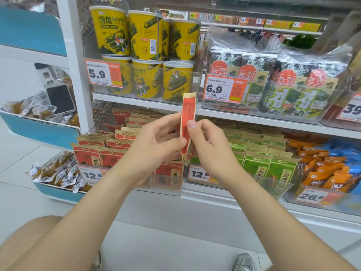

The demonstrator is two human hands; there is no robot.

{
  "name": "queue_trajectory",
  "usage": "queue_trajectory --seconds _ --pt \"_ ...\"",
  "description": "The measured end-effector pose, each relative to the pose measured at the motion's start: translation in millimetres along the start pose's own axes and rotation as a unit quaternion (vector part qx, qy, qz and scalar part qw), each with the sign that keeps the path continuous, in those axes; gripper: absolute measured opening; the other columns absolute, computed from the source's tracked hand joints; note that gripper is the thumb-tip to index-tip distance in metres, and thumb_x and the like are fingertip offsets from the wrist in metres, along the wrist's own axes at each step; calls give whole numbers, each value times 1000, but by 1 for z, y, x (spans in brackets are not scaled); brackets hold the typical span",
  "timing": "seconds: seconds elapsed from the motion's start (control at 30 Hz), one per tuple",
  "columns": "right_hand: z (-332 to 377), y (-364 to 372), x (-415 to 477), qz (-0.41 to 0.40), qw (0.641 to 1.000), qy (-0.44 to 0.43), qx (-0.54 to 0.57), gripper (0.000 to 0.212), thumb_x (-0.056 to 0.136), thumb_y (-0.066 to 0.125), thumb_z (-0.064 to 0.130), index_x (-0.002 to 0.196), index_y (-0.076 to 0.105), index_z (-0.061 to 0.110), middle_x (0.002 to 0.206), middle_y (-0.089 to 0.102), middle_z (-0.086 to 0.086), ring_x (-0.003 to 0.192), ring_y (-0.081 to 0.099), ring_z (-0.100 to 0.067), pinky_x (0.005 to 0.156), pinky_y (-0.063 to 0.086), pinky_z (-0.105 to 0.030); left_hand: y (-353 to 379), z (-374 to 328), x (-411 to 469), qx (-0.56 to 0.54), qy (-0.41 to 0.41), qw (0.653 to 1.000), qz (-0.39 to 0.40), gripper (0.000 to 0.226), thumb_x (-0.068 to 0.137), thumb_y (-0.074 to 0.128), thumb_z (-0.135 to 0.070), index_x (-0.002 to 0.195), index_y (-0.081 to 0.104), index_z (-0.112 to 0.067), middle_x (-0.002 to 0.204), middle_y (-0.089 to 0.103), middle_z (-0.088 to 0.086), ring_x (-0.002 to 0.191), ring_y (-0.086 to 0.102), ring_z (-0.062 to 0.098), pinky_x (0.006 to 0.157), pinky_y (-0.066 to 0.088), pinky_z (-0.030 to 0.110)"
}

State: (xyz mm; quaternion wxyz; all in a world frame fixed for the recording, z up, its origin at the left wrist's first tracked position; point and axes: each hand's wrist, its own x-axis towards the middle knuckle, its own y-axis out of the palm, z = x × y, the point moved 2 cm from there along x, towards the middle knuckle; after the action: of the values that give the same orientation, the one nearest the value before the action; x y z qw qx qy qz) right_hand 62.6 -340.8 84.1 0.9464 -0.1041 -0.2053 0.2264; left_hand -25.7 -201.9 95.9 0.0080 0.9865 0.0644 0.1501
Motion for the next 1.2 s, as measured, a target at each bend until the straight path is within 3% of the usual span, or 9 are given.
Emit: queue_trajectory --seconds 0.2,0.4,0.53,0.63,0.77,0.9,0.97,1.1,1.2 --pt "-8 -3 6 7 999 -5 -32 50 95 47 73 95 65 26 89 76 -8 86 74 -37 82 60 -64 -7 0 -2 -25 -8 998 57 65 100 60 15 152 55 -24 148 66 -6 129 70 23 84 65 38" --pt "-8 -2 6 -2 1000 15 -1 52 95 54 67 99 67 17 91 77 -20 89 70 -54 79 58 -69 -12 3 -1 -12 -18 999 46 66 100 61 13 156 52 -22 153 63 -6 126 71 29 91 66 46" --pt "-7 -2 5 0 1000 18 -17 55 96 50 72 96 68 20 92 77 -15 91 73 -47 83 59 -66 -12 1 -2 -21 -34 998 47 69 100 57 18 155 53 -24 150 65 -5 117 75 23 76 65 30" --pt "-8 -4 4 26 999 -9 -38 45 103 43 61 90 60 22 87 73 -10 87 69 -41 83 60 -64 -14 1 0 -39 -49 997 43 78 100 51 23 157 50 -30 149 65 -5 113 74 25 82 67 41" --pt "-5 -3 -6 67 989 -60 -120 27 109 58 42 90 56 24 78 70 0 68 64 -26 66 57 -49 -14 -2 0 -80 -92 992 42 48 111 51 -8 153 54 -31 148 66 4 133 65 38 101 55 69" --pt "-3 5 -14 31 969 -85 -230 45 88 78 59 84 48 27 86 62 8 81 58 -12 71 50 -39 -10 3 -5 -27 -122 992 4 33 109 59 -30 142 56 -25 128 74 18 97 72 31 91 59 69" --pt "-3 11 -18 11 959 -64 -274 54 80 80 70 92 44 31 97 57 8 88 57 -11 73 52 -40 -7 7 -6 10 -125 992 -11 29 109 61 -29 135 54 -20 120 78 16 90 73 31 86 61 66" --pt "1 13 -18 -5 972 -56 -229 90 71 88 69 132 32 34 120 64 9 103 68 -17 81 59 -43 -7 9 -4 2 -120 990 -72 9 113 53 -21 113 61 -16 103 82 14 80 78 23 69 63 40" --pt "1 7 -10 -1 994 -17 -109 86 92 80 50 154 23 34 102 77 7 92 76 -8 80 63 -37 -13 13 1 -44 -134 982 -123 18 114 51 -20 115 69 -16 110 81 14 99 79 32 93 62 59"
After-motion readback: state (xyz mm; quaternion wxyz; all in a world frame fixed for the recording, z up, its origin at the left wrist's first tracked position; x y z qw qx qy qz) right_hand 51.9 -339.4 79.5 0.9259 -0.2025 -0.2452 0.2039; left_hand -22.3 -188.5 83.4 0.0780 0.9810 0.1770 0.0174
